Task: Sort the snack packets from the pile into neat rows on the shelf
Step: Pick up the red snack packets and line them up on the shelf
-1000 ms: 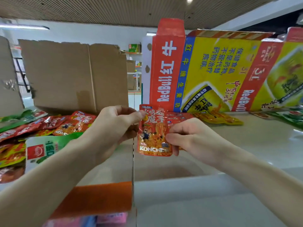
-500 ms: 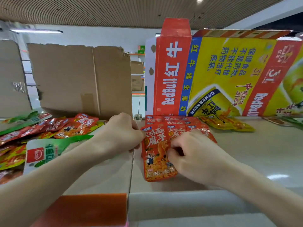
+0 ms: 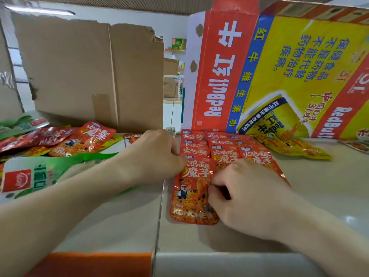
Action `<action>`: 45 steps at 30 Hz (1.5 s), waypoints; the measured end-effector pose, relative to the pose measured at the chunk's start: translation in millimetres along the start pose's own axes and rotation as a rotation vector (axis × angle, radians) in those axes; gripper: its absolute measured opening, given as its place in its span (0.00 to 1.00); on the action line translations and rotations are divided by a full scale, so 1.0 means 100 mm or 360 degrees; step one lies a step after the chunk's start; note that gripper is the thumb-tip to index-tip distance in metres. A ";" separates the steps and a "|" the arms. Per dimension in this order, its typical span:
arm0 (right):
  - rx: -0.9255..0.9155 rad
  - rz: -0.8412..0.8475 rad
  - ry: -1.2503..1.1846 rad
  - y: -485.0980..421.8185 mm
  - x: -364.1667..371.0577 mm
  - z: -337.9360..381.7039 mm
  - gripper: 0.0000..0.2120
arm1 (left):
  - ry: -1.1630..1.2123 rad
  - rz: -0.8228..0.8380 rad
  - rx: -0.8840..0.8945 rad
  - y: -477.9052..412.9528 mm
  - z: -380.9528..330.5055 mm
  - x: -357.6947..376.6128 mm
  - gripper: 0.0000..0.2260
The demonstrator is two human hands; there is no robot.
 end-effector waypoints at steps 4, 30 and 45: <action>-0.0004 -0.0034 0.0029 0.00 0.00 -0.01 0.19 | -0.0047 0.0022 0.0039 0.03 -0.01 0.03 0.14; 0.0022 -0.0049 0.0040 0.01 -0.01 0.00 0.18 | 0.0096 -0.0056 -0.0129 -0.07 0.11 0.01 0.13; 0.0017 -0.0073 0.0073 0.03 -0.02 0.00 0.18 | -0.0023 -0.0018 -0.0154 0.00 0.06 0.01 0.17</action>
Point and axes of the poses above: each hand's wrist, its own y-axis away from the middle knuckle, its own x-axis out of the palm, z = x × y, the point moved 9 cm from there along -y, towards the middle knuckle, and after that the axes turned 11 degrees about y, right-handed, at the moved point
